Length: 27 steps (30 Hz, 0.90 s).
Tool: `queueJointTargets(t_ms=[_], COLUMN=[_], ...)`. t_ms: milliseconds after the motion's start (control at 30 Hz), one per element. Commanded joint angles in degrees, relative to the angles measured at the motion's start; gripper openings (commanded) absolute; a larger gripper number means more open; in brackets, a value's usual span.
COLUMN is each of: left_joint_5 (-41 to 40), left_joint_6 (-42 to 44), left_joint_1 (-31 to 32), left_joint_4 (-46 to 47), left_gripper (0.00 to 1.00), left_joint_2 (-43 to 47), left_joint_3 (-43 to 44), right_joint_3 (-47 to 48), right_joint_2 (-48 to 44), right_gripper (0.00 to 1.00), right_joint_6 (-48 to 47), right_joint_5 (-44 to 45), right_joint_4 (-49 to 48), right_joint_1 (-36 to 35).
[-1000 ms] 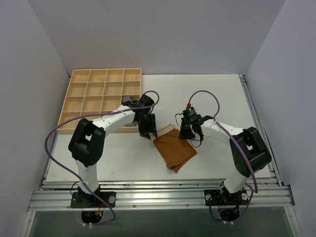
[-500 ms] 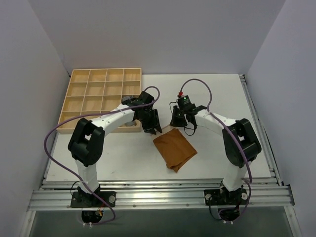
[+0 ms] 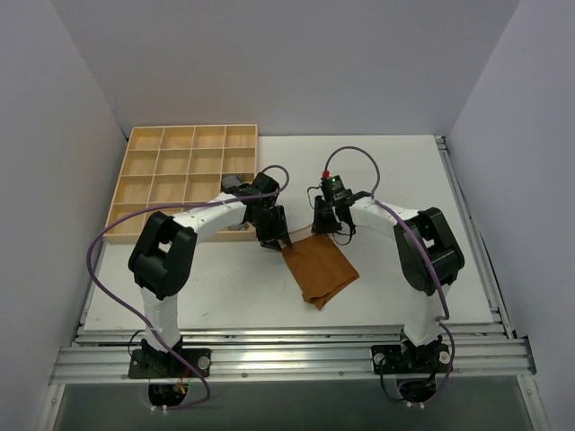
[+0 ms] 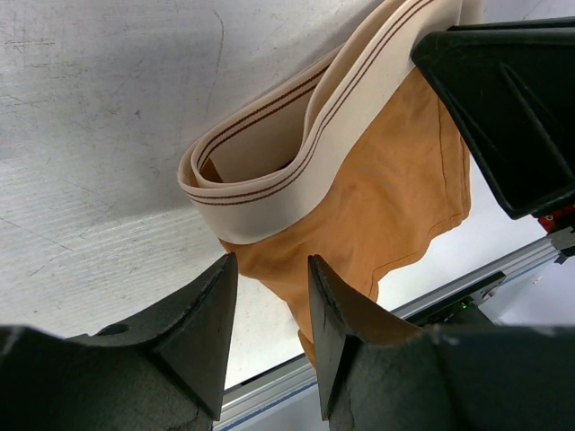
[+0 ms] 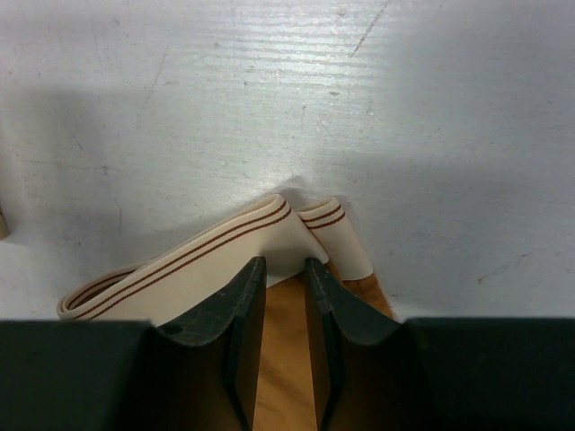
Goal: Roll the underwear
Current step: Fold the underwear
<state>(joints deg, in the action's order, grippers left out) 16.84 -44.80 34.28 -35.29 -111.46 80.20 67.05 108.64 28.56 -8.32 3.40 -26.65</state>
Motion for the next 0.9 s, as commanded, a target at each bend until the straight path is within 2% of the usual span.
queueJointTargets(t_ms=[0,500,867], left_joint_5=[0.4,-0.2,-0.6], left_joint_6=[-0.3,-0.2,0.3], left_joint_1=[-0.4,-0.7,-1.6], left_joint_4=[2.2,0.9,0.0], left_gripper=[0.45,0.46,0.46], left_joint_2=[0.0,1.1,2.6], left_joint_3=[0.7,1.8,1.4], right_joint_3=[2.1,9.2,8.5], right_joint_2=[0.3,1.5,5.1], right_gripper=[0.21,0.2,0.2], right_joint_6=[-3.1,-8.0,-9.7], right_joint_5=[1.4,-0.1,-1.2], right_joint_4=[2.8,6.5,6.9], right_joint_1=[0.3,0.4,1.2])
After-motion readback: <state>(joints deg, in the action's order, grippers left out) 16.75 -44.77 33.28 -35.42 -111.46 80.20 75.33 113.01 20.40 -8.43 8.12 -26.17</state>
